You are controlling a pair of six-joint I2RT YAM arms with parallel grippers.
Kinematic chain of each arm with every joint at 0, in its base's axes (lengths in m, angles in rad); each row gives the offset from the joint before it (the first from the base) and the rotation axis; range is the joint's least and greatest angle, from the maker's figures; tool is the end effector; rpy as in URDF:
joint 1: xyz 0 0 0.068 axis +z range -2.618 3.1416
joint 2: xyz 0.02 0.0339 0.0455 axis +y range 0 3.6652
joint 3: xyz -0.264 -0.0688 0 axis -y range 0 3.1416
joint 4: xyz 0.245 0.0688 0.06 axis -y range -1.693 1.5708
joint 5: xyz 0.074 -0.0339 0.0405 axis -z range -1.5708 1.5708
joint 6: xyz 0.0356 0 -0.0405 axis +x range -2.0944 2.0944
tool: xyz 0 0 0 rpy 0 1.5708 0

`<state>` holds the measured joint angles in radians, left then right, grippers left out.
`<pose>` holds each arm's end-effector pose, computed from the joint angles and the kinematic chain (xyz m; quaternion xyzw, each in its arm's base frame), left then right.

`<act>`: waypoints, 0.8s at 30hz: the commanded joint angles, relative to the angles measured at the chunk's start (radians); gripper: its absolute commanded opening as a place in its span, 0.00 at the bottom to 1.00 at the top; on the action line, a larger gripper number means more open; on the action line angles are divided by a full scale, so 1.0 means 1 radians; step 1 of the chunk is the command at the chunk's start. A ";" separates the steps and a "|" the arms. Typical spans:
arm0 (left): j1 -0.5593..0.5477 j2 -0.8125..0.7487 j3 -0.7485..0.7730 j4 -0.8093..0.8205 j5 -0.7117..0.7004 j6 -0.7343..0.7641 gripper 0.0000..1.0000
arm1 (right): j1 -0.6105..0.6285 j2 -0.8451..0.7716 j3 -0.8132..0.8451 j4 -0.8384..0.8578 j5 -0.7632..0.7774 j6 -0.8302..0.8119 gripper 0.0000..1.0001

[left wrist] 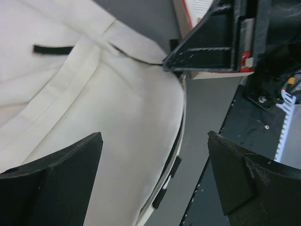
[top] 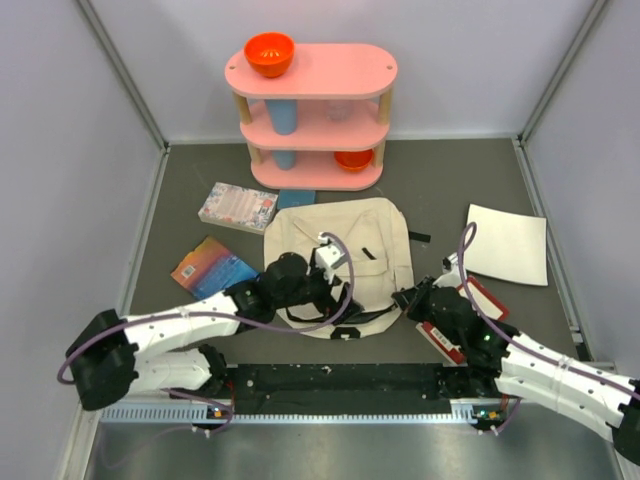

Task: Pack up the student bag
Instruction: Unzip the student bag at the center of the board.

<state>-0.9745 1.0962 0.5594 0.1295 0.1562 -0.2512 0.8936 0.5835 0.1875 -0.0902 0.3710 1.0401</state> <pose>0.1307 -0.2024 0.2313 0.3348 0.7639 -0.3684 0.4106 0.1001 0.1038 0.1697 0.1565 0.8326 0.3278 0.4181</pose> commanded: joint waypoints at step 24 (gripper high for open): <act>-0.095 0.470 0.214 0.128 0.118 0.001 0.00 | -0.008 -0.057 -0.014 -0.060 0.075 0.009 0.00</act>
<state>-1.0542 1.5639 0.7654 0.1871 0.2661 -0.2184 0.8936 0.5159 0.1825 -0.1577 0.3988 1.0424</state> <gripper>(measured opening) 0.044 0.008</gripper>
